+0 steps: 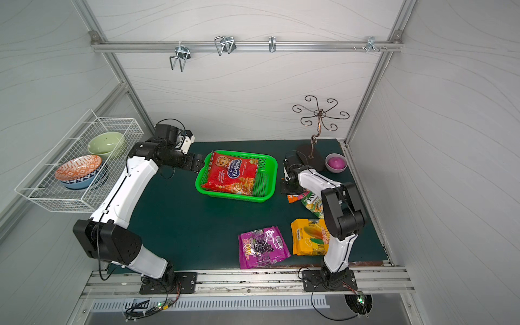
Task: Put the candies in the basket
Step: Pick up the candy at the center of the board.
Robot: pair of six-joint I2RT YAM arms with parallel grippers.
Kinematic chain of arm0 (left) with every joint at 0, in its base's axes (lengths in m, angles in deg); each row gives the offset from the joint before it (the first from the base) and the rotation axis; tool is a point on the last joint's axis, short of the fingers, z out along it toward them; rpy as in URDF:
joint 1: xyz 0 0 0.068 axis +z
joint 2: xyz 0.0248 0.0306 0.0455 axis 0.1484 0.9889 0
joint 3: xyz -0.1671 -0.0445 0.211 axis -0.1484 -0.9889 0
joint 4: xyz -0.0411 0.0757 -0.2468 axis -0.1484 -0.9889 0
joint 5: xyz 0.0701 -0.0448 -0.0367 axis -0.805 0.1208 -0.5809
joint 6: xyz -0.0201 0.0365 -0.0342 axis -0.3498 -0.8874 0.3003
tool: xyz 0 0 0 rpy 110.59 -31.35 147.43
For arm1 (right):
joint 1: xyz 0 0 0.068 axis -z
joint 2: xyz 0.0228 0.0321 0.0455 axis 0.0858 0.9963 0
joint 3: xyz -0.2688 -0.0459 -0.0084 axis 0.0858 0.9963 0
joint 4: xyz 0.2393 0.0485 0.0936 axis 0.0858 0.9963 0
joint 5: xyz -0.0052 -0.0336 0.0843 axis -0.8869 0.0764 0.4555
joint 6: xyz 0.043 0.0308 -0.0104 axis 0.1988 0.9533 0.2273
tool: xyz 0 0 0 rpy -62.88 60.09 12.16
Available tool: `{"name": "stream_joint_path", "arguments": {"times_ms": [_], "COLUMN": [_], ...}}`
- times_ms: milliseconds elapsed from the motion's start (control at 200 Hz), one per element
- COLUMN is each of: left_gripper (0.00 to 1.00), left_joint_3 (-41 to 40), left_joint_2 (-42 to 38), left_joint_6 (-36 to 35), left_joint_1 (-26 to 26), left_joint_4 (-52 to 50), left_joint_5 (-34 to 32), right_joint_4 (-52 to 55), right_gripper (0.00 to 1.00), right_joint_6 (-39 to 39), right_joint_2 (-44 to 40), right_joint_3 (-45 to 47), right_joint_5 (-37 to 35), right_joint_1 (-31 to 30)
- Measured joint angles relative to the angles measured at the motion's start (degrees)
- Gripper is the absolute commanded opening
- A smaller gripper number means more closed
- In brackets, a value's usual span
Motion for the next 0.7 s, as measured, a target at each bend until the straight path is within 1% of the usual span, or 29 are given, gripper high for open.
{"name": "stream_joint_path", "arguments": {"times_ms": [65, 155, 390, 445, 595, 700], "left_gripper": [0.99, 0.99, 0.98, 0.98, 0.98, 0.97], "left_joint_3": [-0.1, -0.2, -0.5, -0.8, -1.1, -1.2], "left_joint_2": [0.0, 0.0, 0.0, 0.0, 0.0, 0.0], "left_joint_6": [-0.1, -0.3, -0.7, -0.7, -0.8, -0.9], "left_joint_1": [0.0, 0.0, 0.0, 0.0, 0.0, 0.0], "left_joint_4": [0.0, -0.3, -0.4, -0.5, -0.7, -0.7], "left_joint_5": [0.0, 0.0, 0.0, 0.2, 0.7, 1.2], "right_joint_4": [-1.0, -1.7, -1.3, -1.2, -1.1, -0.6], "right_gripper": [0.51, 0.48, 0.47, 0.46, 0.39, 0.37], "right_joint_6": [-0.5, -1.3, -2.1, -2.3, -2.3, -1.8], "right_joint_2": [2.3, 4.7, 7.7, 8.3, 10.1, 11.9], "right_joint_3": [-1.5, -4.0, -8.2, -9.1, -10.8, -10.8], "right_joint_5": [-2.3, -5.8, -17.0, -18.6, -22.4, -24.1], "right_joint_1": [-0.7, -2.4, -5.8, -6.3, -7.1, -7.3]}}
